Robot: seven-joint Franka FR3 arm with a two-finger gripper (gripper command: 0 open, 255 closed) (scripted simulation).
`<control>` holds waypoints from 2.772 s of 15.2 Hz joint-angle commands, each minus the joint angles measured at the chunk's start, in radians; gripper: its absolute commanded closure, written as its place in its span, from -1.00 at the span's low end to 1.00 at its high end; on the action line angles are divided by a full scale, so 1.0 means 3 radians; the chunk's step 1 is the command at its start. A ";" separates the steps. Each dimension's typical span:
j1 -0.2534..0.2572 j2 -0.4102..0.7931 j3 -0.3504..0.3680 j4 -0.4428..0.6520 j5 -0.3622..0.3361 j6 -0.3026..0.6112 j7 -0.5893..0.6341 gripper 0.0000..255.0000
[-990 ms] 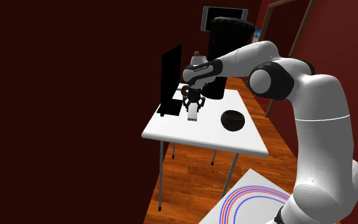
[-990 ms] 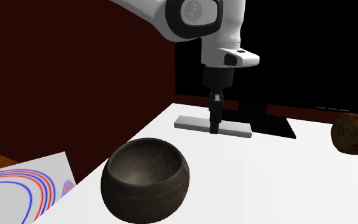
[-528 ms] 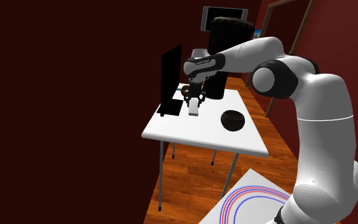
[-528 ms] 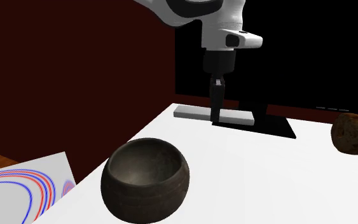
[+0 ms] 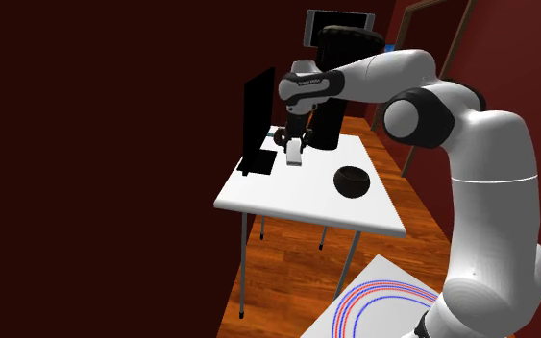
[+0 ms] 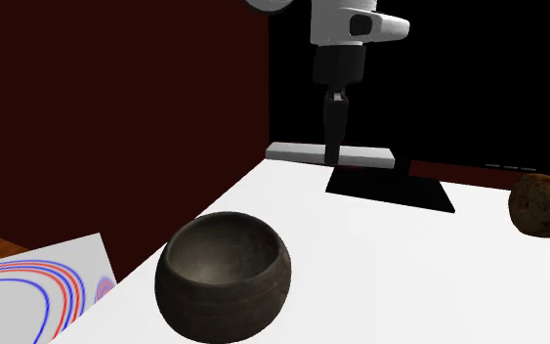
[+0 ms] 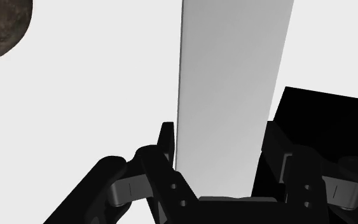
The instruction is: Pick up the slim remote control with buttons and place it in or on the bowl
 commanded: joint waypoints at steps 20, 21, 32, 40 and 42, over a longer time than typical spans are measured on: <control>-0.0225 -0.1174 -0.0179 -0.1171 -0.0104 0.0009 -0.0411 1.00; -0.0249 -0.1272 -0.0201 -0.1294 -0.0118 0.0036 -0.0456 1.00; -0.0468 -0.1960 -0.0422 -0.2218 -0.0267 0.0294 -0.0839 1.00; -0.0472 -0.1872 -0.0434 -0.2487 -0.0254 0.0650 -0.0846 1.00; -0.0473 -0.1842 -0.0436 -0.2547 -0.0248 0.0739 -0.0849 1.00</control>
